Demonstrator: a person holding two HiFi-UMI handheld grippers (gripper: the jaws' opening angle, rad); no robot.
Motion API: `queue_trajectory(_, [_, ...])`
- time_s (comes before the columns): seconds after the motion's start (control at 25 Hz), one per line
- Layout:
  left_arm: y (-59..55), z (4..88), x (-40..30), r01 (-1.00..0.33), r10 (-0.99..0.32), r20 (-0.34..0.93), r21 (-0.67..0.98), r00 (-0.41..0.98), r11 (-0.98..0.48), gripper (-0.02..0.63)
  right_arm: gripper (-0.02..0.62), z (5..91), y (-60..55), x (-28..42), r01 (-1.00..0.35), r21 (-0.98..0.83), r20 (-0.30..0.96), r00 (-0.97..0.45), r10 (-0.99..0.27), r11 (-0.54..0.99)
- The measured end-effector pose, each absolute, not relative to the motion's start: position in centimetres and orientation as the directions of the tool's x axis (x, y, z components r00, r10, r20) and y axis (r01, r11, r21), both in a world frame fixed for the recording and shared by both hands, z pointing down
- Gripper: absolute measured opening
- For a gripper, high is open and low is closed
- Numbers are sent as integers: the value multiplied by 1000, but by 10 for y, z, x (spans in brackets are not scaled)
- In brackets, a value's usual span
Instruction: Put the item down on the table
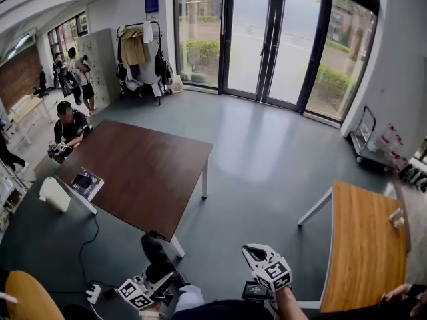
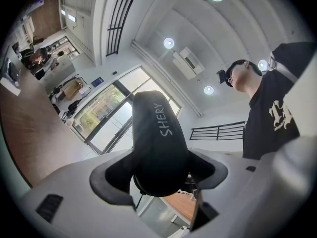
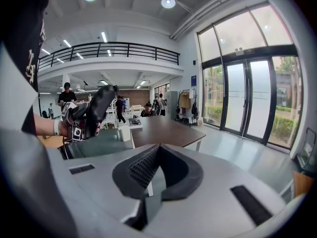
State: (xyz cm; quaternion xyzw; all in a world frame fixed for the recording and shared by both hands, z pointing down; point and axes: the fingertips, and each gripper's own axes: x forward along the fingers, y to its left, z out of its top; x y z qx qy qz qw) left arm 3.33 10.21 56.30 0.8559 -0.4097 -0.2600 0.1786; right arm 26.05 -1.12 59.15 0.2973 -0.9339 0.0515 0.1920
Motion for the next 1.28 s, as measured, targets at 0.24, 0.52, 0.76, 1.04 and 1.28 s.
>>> queue_trajectory(0.24, [63, 553, 29, -590, -773, -291, 514, 563, -623, 333, -12, 583, -43, 256, -599, 14, 388, -735, -557, 801])
queue_trajectory(0.52, [34, 541, 8, -564, -745, -280, 510, 605, -650, 333, -11, 576, -66, 228, -620, 13, 400, -716, -573, 784])
queue_trajectory(0.76, [22, 544, -44, -572, -761, -295, 519, 578, -635, 333, -12, 578, -82, 174, -596, 20, 411, -727, -550, 803])
queue_trajectory(1.04, [11, 549, -104, -589, -785, -302, 531, 540, -609, 333, -12, 577, -102, 116, -573, 35, 421, -734, -532, 819])
queue_trajectory(1.28, [4, 547, -138, -601, -790, -310, 520, 530, -607, 333, -11, 571, -116, 79, -561, 46, 430, -736, -523, 826])
